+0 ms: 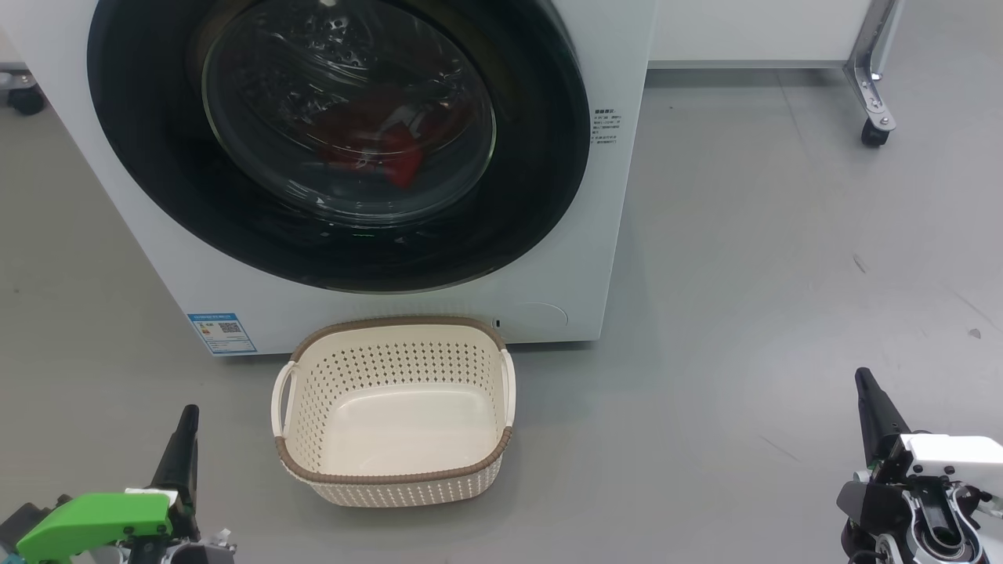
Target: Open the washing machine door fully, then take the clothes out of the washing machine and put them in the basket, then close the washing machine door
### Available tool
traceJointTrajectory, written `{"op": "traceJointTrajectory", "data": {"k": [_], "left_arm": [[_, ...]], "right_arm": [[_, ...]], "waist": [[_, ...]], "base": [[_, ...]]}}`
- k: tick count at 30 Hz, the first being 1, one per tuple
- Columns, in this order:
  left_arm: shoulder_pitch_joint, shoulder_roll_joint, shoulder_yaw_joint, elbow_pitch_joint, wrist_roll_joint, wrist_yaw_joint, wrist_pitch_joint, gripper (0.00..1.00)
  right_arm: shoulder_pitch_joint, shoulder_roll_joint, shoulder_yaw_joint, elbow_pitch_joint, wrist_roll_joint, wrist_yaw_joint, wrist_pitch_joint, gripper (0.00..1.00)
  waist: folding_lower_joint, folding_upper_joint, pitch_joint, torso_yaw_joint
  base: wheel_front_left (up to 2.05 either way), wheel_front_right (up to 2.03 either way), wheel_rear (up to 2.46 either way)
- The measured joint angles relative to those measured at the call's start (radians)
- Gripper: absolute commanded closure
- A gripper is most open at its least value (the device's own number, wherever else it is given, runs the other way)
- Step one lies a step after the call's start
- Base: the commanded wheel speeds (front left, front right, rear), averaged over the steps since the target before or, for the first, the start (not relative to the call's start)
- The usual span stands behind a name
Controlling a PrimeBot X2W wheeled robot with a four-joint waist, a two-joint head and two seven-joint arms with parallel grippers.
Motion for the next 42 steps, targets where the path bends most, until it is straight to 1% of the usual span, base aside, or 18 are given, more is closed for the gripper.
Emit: {"op": "traceJointTrajectory", "data": {"k": [42], "left_arm": [[0.0,0.0,0.001,0.0,0.0,0.0,0.0,1.0]], "right_arm": [[0.0,0.002,-0.001,0.0,-0.001,0.0,0.001,1.0]], "waist": [[0.0,0.0,0.0,0.0]], "base": [[0.0,0.0,0.0]]}}
